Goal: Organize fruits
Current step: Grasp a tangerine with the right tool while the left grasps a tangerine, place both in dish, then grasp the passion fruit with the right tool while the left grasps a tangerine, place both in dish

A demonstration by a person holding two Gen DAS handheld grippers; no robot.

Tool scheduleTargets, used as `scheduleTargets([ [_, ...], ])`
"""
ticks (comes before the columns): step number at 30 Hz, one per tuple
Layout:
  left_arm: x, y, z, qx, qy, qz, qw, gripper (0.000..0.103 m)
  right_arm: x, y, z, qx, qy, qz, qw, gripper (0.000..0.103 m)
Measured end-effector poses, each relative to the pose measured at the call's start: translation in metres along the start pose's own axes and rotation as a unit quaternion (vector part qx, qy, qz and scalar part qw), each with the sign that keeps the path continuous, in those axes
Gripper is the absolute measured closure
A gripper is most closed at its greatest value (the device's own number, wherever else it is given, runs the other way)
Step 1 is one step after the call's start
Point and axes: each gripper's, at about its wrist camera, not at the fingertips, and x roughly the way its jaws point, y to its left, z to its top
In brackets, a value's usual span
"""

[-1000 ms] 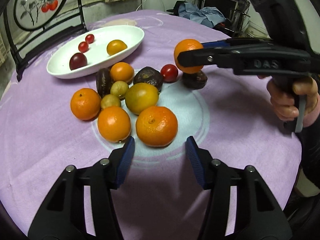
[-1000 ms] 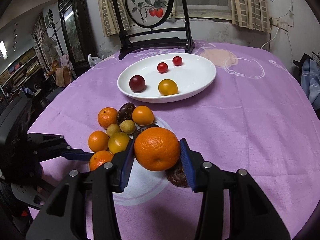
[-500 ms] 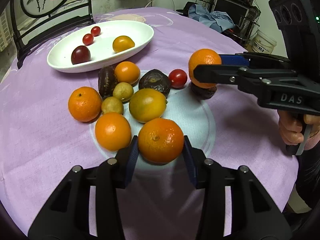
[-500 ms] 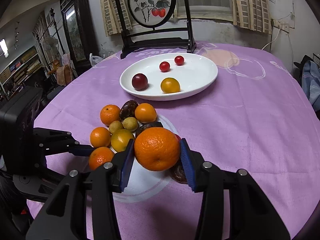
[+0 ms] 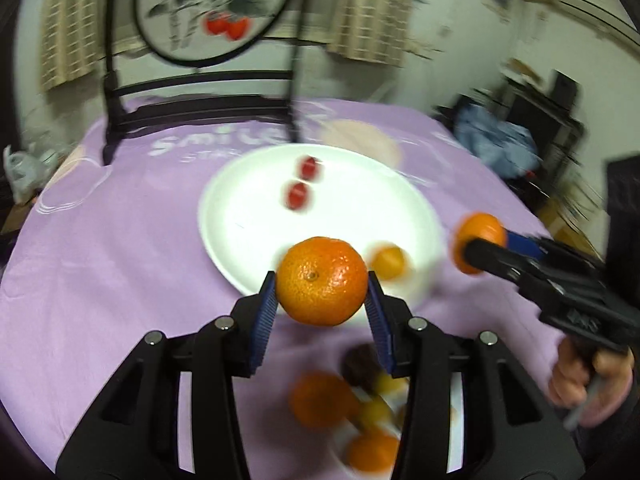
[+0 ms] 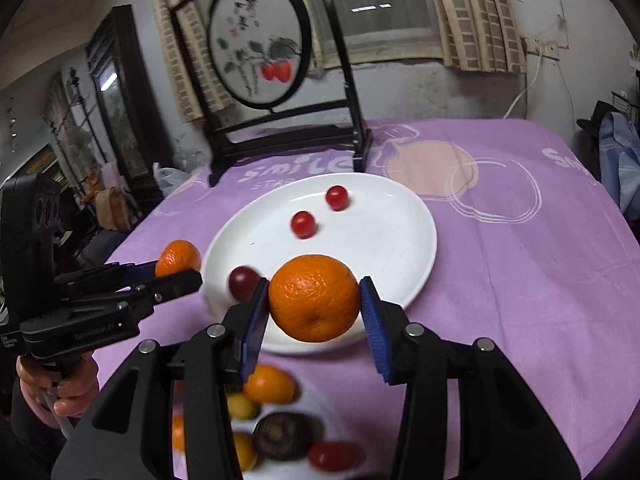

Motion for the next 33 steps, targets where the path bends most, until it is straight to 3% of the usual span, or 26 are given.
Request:
scheduleTargets([
  [4,0.036,0.017,0.013,-0.029,0.022,0.024,0.999,0.059,0.04,-0.016,0.007,0.031,0.046,-0.008,0.998,0.057],
  [10,0.046,0.019,0.012,-0.031,0.035,0.031,0.9984,0.057,0.047,-0.024,0.012,0.045,0.048,-0.012,0.998,0.055],
  [12,0.041,0.018,0.011,-0.031,0.025,0.033,0.9987,0.029,0.043,-0.023,0.012,0.044,0.051,-0.016,0.998,0.045],
  [17,0.006,0.014,0.0,-0.023,-0.008,0.046,0.9987,0.017,0.001,-0.012,0.005,0.013,0.0,-0.029,0.999,0.04],
  [22,-0.021,0.019,-0.03,-0.022,-0.011,0.041,0.9989,0.01,-0.036,-0.004,-0.026,-0.036,-0.007,-0.021,0.999,0.04],
  [29,-0.049,0.015,-0.075,0.004,-0.006,0.037,0.9993,0.008,-0.056,-0.001,-0.086,-0.101,0.044,-0.059,0.992,0.038],
  [33,-0.053,0.005,-0.088,0.026,0.003,0.027,0.9993,0.008,-0.055,0.004,-0.098,-0.117,0.067,-0.048,0.99,0.038],
])
